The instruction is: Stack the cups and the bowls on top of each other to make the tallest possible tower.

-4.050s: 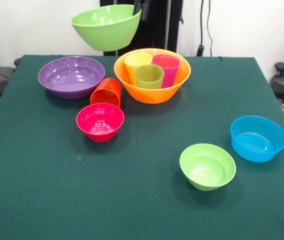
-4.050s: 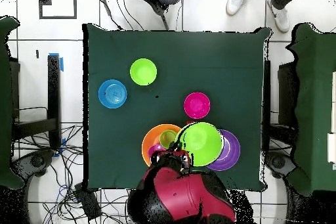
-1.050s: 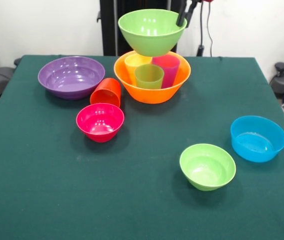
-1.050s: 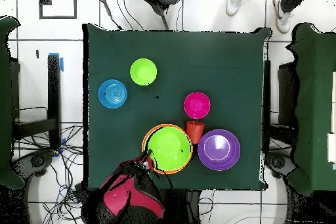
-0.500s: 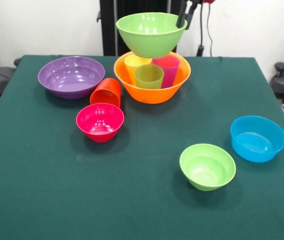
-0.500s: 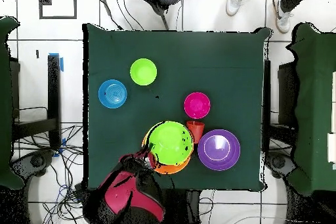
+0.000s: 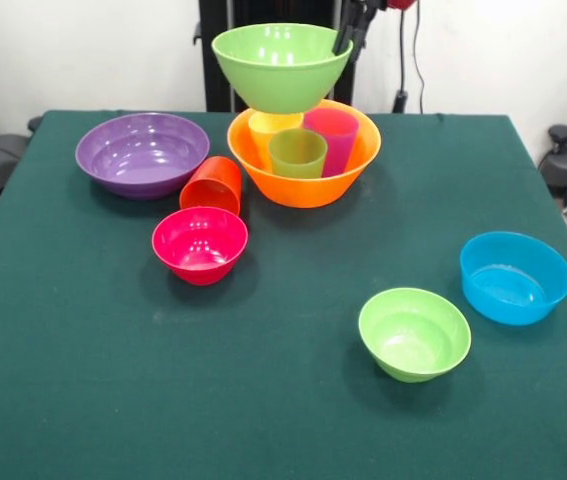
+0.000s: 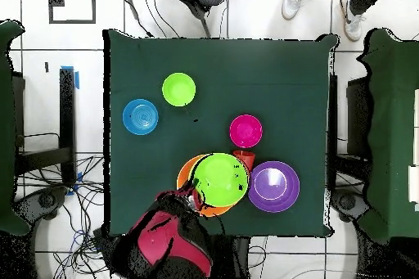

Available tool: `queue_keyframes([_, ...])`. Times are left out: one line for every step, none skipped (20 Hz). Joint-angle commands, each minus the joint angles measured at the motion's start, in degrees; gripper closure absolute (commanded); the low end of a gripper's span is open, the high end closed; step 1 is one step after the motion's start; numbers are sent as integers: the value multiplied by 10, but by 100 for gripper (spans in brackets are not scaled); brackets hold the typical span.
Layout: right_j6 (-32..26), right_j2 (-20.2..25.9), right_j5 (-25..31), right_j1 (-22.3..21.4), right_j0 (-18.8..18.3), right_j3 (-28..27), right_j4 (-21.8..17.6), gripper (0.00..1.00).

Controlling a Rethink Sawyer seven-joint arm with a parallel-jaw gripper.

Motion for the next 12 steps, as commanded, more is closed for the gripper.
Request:
queue_keyframes([52,68,-1,24,-36,-16,19,100])
queue_keyframes([50,75,0,26,-42,-15,20,100])
queue_keyframes([53,78,-4,33,-41,-20,21,100])
queue_keyframes([53,80,-7,35,-41,-22,22,100])
queue_keyframes([55,80,-11,37,-40,-24,23,100])
queue_keyframes([57,81,-16,38,-40,-23,23,100])
queue_keyframes([59,82,-22,38,-39,-23,23,100])
queue_keyframes([60,84,-25,38,-40,-23,24,100])
queue_keyframes([63,81,-32,41,-36,-23,24,100])
queue_keyframes([66,78,-39,43,-33,-22,25,100])
queue_keyframes([69,75,-46,46,-29,-22,25,100])
queue_keyframes([71,72,-54,48,-26,-22,26,100])
